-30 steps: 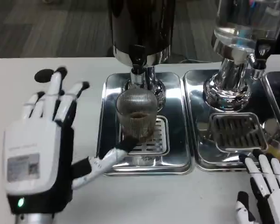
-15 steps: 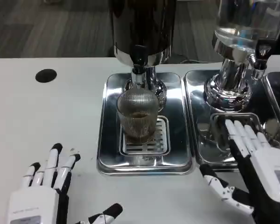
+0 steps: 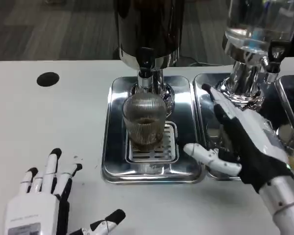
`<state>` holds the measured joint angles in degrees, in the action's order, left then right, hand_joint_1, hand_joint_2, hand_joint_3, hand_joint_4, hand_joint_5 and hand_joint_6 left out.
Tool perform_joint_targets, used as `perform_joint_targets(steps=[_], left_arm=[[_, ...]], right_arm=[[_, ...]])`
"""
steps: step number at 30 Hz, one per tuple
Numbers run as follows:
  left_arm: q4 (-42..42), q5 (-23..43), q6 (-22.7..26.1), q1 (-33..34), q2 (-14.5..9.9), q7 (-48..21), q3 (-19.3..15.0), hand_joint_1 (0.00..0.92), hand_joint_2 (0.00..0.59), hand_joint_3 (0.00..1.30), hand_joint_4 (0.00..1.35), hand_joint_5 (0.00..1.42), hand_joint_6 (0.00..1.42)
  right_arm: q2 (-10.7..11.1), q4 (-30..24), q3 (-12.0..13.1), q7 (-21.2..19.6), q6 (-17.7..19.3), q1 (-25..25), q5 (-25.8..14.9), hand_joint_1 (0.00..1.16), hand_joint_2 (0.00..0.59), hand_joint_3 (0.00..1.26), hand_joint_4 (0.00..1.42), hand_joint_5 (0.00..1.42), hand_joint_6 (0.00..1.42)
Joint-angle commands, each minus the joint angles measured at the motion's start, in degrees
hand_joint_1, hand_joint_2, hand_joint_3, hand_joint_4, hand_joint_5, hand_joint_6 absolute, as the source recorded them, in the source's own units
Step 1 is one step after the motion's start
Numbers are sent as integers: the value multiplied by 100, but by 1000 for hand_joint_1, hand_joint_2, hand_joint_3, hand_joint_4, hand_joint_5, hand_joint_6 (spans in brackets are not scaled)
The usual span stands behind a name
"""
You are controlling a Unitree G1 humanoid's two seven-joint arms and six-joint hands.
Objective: Grasp the cup under the faucet to collect the drink, then remove the cup.
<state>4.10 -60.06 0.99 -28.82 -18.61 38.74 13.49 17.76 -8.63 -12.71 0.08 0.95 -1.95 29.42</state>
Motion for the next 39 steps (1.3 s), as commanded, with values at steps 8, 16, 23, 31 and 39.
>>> perform_joint_targets(steps=[8,16,23,31,39], left_arm=[[191,141,83,-182,-132,-31,-172,0,53,320,0,188,131],[165,167,114,-251,-124,-21,-199,0,56,371,0,192,131],[185,183,133,-290,-141,-22,-268,0,62,443,0,203,131],[84,235,155,-325,-126,17,-286,0,89,596,37,207,131],[16,301,136,-298,-131,29,-313,0,94,640,52,219,131]], right_arm=[[-495,1186,-172,457,-304,1154,-299,340,165,0,0,0,0],[-626,1790,-352,545,-362,1730,-255,397,163,0,0,0,0],[-779,2194,-503,606,-332,2059,-291,421,156,0,0,0,0],[-984,2630,-439,374,-222,2210,-377,482,159,0,0,0,0],[-1065,2901,-452,173,-94,2252,-352,534,163,0,0,0,0]])
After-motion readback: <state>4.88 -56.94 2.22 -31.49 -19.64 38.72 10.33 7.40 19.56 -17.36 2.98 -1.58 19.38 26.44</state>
